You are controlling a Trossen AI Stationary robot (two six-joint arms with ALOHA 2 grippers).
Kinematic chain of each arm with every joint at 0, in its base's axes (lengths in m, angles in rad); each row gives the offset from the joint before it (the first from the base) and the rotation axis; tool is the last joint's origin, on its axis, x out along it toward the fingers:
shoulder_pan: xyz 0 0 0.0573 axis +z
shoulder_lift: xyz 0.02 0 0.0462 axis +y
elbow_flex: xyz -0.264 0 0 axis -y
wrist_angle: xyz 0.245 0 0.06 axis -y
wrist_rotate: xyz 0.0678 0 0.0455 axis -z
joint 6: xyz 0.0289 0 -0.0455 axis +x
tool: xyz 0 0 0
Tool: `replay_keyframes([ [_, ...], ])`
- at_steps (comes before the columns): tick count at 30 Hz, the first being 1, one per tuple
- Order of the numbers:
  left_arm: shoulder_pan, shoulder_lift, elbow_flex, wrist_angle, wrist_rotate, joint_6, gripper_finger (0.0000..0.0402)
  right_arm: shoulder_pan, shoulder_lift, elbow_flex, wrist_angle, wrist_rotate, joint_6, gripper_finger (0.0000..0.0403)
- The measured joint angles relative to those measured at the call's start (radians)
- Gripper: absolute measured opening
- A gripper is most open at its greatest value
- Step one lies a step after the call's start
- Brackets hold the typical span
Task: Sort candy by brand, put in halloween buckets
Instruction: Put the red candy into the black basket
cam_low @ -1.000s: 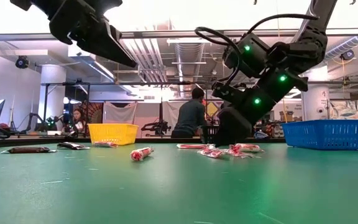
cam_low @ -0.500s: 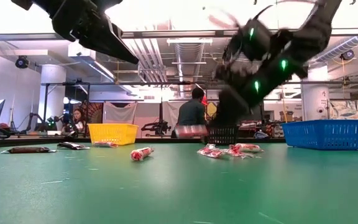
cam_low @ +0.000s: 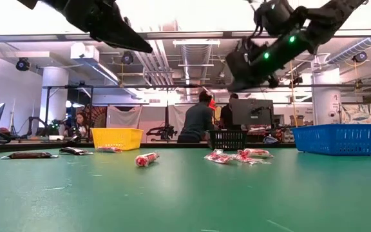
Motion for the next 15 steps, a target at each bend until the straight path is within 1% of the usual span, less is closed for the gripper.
replay_keyframes([
  [4,0.003,0.0,0.0,0.008,0.0,0.001,0.0102,-0.07,0.034,0.0,-0.038,-0.004,0.157,0.0012],
  [6,0.005,0.0,0.0,0.008,0.0,0.001,0.0102,-0.096,0.058,0.0,-0.043,-0.034,0.2,0.0012],
  [10,0.005,0.0,0.0,0.008,0.0,-0.001,0.0102,-0.126,0.096,0.014,-0.061,-0.098,0.242,0.0019],
  [15,0.005,0.0,0.0,0.008,0.0,-0.002,0.0102,-0.132,0.133,0.072,-0.146,-0.108,0.245,0.0051],
])
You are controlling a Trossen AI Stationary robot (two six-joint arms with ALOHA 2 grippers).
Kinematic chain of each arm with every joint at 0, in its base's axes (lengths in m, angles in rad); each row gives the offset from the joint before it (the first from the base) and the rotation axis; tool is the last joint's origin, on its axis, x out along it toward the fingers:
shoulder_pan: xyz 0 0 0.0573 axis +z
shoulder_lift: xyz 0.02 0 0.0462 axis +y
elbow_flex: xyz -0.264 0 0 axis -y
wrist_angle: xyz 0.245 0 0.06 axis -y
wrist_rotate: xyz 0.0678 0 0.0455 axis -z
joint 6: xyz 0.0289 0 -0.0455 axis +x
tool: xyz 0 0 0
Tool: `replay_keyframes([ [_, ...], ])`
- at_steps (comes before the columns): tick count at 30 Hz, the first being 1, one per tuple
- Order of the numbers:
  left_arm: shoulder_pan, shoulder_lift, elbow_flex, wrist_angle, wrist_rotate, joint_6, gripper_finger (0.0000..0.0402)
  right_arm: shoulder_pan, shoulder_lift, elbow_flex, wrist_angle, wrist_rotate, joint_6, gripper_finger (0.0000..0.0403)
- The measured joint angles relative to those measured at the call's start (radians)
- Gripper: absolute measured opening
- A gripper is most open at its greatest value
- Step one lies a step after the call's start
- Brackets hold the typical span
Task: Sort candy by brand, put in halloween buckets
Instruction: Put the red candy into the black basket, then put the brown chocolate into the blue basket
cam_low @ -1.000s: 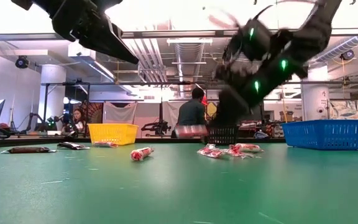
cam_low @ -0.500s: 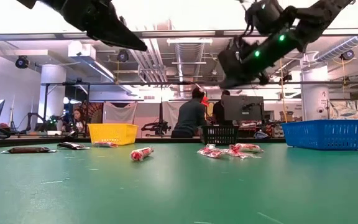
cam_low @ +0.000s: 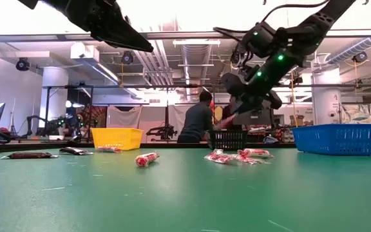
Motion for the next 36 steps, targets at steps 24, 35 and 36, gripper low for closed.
replay_keyframes([
  [24,0.0,0.0,0.046,-0.361,0.0,-0.187,0.0102,0.015,0.006,0.125,-0.326,-0.102,-0.014,0.0149],
  [35,0.0,0.023,0.039,-0.667,0.002,-0.205,0.0102,0.108,-0.009,0.125,-0.318,-0.149,-0.011,0.0138],
  [36,0.0,0.028,0.039,-0.668,0.007,-0.238,0.0102,0.116,-0.011,0.125,-0.318,-0.149,-0.011,0.0139],
])
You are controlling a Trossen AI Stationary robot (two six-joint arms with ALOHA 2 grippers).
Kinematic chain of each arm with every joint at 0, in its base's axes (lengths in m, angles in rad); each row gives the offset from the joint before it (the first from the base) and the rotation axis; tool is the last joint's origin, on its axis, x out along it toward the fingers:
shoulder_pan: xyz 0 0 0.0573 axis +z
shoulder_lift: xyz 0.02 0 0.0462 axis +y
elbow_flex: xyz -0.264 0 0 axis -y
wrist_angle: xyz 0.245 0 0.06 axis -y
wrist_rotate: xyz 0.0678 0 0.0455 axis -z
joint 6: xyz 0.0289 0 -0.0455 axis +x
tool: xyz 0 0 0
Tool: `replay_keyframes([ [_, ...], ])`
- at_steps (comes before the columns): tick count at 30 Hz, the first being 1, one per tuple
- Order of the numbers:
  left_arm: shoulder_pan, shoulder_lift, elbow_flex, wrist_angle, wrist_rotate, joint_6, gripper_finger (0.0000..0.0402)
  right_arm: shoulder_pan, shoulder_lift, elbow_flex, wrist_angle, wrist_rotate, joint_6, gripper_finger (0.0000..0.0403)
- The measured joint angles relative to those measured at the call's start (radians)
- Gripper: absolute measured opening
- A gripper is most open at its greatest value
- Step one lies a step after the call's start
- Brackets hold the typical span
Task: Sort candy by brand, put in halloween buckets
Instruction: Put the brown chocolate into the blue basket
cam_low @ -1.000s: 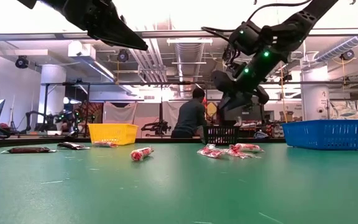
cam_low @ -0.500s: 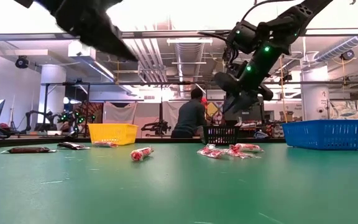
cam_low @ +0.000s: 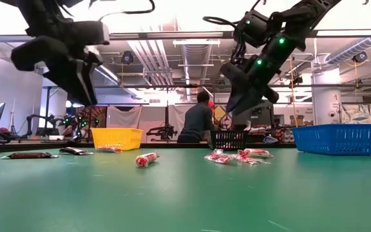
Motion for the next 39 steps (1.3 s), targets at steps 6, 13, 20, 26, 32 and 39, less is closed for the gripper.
replay_keyframes([
  [6,0.048,0.009,-0.011,-0.017,0.175,0.159,0.0089,0.032,-0.015,0.0,0.0,0.0,-0.003,0.015],
  [13,0.244,0.009,0.009,-0.072,0.413,0.426,0.0028,0.04,-0.055,0.0,-0.015,0.0,-0.015,0.0162],
  [20,0.357,0.035,-0.012,-0.085,0.41,0.578,0.0014,0.04,-0.061,-0.001,-0.024,0.0,-0.018,0.0165],
  [26,0.356,0.063,-0.019,-0.113,0.359,0.591,0.0068,0.04,-0.058,-0.009,-0.024,0.001,-0.018,0.0167],
  [32,0.356,0.119,-0.048,-0.092,0.22,0.617,0.0133,0.047,-0.058,-0.011,-0.022,0.001,-0.018,0.0169],
  [39,0.356,0.194,-0.05,-0.046,0.22,0.628,0.017,0.067,-0.057,-0.012,-0.023,0.001,-0.018,0.0171],
])
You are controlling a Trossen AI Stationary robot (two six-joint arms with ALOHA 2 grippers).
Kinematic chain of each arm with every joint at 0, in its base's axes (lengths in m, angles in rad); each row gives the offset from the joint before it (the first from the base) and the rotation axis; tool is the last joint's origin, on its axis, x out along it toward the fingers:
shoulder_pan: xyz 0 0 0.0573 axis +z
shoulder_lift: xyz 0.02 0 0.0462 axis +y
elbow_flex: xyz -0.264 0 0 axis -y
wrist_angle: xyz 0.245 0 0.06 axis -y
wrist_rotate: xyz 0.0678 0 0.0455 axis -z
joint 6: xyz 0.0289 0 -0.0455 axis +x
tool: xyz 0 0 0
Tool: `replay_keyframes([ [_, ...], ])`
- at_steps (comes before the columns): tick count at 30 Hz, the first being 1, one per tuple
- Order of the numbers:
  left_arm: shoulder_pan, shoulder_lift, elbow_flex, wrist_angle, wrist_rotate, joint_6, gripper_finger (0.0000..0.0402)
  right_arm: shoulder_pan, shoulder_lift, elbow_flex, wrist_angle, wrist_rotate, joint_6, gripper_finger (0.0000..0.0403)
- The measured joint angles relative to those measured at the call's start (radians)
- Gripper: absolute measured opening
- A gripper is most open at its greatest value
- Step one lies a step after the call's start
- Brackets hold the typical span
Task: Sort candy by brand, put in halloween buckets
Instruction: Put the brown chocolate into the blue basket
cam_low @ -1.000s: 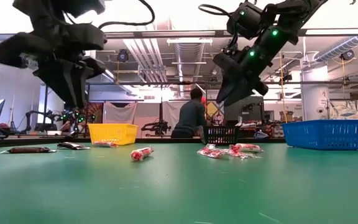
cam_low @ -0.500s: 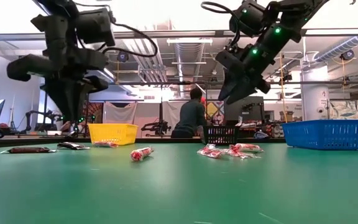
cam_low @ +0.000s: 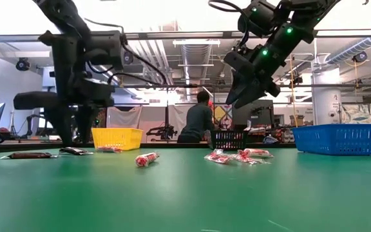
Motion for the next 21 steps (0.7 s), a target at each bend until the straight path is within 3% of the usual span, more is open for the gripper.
replay_keyframes([
  [12,0.006,0.103,-0.01,0.014,0.006,0.005,0.0164,0.004,0.0,-0.002,-0.001,0.0,0.0,0.0176],
  [21,0.007,0.082,-0.013,0.021,0.014,0.001,0.0068,0.019,0.0,-0.003,0.0,0.0,-0.001,0.0178],
])
